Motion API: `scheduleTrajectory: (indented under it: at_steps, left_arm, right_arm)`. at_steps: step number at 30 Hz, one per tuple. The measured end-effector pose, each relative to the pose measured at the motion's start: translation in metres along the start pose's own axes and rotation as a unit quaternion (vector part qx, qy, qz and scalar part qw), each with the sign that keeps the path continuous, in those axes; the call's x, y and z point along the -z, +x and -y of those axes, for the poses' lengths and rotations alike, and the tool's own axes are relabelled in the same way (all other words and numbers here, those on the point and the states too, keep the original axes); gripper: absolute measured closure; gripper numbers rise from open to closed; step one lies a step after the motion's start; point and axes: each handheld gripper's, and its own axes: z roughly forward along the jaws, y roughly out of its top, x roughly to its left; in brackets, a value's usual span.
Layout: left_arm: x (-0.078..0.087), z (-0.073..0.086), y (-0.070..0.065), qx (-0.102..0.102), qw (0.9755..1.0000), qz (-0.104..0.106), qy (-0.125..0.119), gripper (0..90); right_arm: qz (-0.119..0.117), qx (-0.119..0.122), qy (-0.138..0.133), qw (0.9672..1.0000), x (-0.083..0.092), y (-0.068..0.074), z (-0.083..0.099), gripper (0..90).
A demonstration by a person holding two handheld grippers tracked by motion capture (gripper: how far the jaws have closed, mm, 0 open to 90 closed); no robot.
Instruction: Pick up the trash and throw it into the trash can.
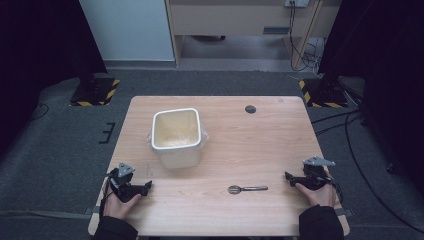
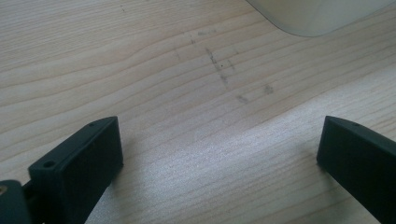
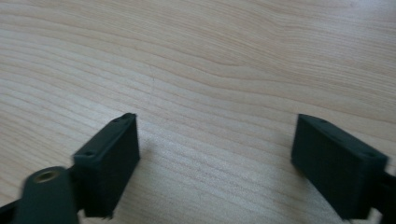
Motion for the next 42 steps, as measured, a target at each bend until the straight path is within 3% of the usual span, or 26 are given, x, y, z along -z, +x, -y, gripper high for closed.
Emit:
scheduleTrajectory:
  at_steps: [2,8,17,21,29,34,42]
  left_arm:
    - [0.000,0.000,0.000,0.000,1.0000,0.000,0.000,0.0]
    - [0.000,0.000,0.000,-0.002,1.0000,0.001,0.000,0.0]
    - [0.000,0.000,0.000,-0.001,1.0000,0.001,0.000,0.0]
    - [0.000,0.000,0.000,-0.001,1.0000,0.001,0.000,0.0]
    - [0.000,0.000,0.000,-0.001,1.0000,0.001,0.000,0.0]
    - [0.000,0.000,0.000,-0.001,1.0000,0.001,0.000,0.0]
    - [0.000,0.000,0.000,-0.001,1.0000,0.001,0.000,0.0]
  right_arm:
    - [-0.004,-0.006,-0.001,1.0000,0.002,-0.001,-0.001,23.4]
    - [0.000,-0.006,-0.032,0.9995,0.012,0.000,-0.005,24.7]
    - [-0.013,-0.023,-0.095,0.9951,0.033,-0.003,-0.013,28.0]
    - [-0.023,-0.022,-0.103,0.9942,0.041,-0.002,-0.019,28.0]
    - [-0.055,0.006,-0.130,0.9900,0.058,0.007,-0.033,28.3]
    - [-0.085,0.045,-0.122,0.9878,0.064,0.015,-0.039,26.4]
    - [-0.133,0.099,-0.109,0.9801,0.062,0.031,-0.040,27.4]
